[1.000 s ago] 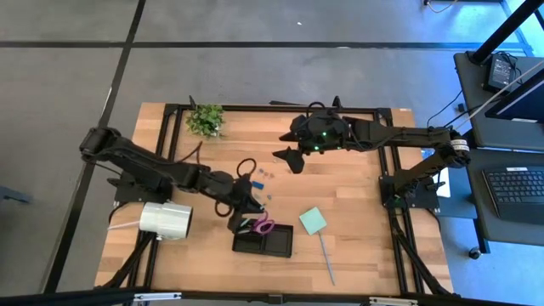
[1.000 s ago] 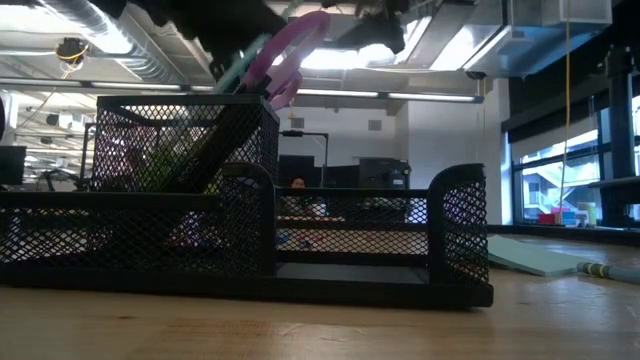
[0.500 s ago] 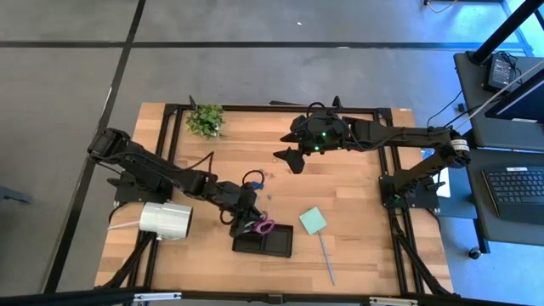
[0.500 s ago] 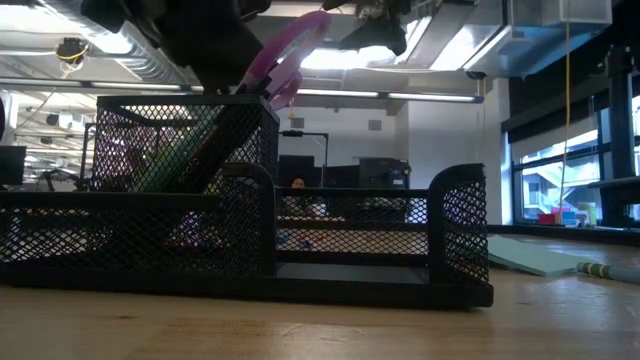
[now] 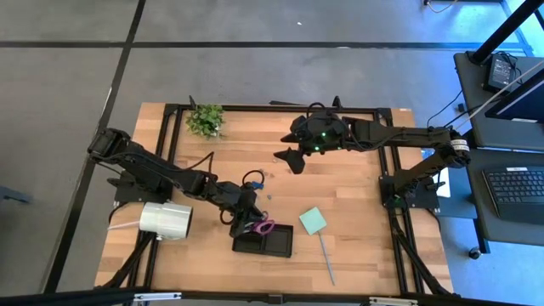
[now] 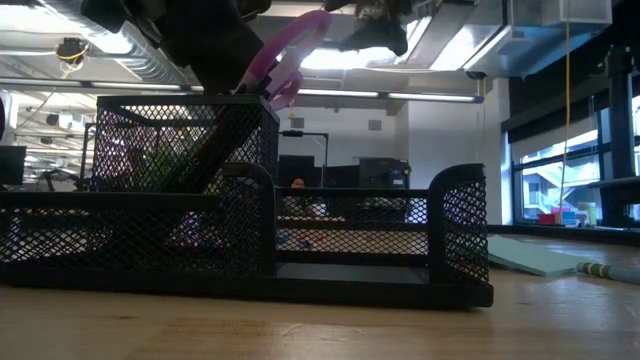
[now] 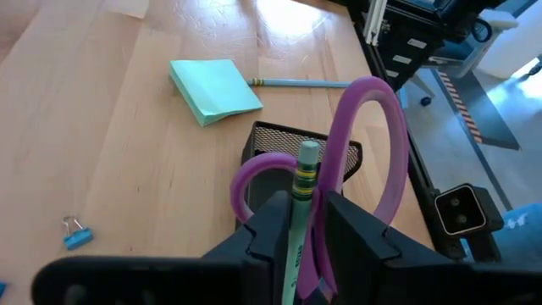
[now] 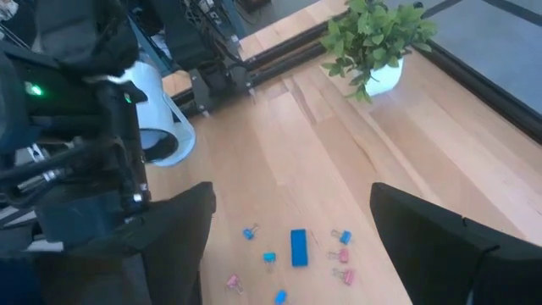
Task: Pick and place office supplies into organizer
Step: Put the light green pencil into the desk organizer, then put the light blue pencil into the desk organizer
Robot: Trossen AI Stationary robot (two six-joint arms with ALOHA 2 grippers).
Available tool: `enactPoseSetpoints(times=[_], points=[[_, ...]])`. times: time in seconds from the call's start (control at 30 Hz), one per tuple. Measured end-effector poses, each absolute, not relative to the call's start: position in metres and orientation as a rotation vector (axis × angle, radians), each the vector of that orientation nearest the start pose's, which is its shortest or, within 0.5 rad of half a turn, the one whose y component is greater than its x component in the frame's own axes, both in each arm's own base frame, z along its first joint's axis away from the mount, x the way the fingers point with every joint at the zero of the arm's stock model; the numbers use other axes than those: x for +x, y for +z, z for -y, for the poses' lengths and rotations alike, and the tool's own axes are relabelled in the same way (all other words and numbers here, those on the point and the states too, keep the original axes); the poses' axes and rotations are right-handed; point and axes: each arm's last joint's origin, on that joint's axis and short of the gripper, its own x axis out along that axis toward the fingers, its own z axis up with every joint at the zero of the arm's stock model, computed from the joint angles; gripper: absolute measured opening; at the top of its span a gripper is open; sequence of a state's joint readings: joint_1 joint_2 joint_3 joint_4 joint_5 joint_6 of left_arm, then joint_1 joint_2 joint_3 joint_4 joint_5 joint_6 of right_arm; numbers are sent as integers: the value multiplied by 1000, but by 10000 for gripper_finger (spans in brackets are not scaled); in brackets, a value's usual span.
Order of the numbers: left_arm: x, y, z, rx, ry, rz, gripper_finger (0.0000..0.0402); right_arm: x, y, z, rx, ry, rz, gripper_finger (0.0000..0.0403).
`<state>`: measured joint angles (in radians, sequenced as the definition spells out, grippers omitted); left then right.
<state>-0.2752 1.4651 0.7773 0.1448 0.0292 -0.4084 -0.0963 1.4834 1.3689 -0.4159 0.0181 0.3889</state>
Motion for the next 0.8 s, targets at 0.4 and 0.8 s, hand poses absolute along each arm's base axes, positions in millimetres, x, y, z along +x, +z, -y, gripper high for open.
enactPoseSetpoints(times=[0.4, 0.8], points=[[262, 259, 74, -283, -235, -424, 72, 317, 345, 31, 537, -277, -592, 321], [216, 315, 53, -142, -12, -165, 72, 280, 308, -14, 818, -582, -1113, 321]])
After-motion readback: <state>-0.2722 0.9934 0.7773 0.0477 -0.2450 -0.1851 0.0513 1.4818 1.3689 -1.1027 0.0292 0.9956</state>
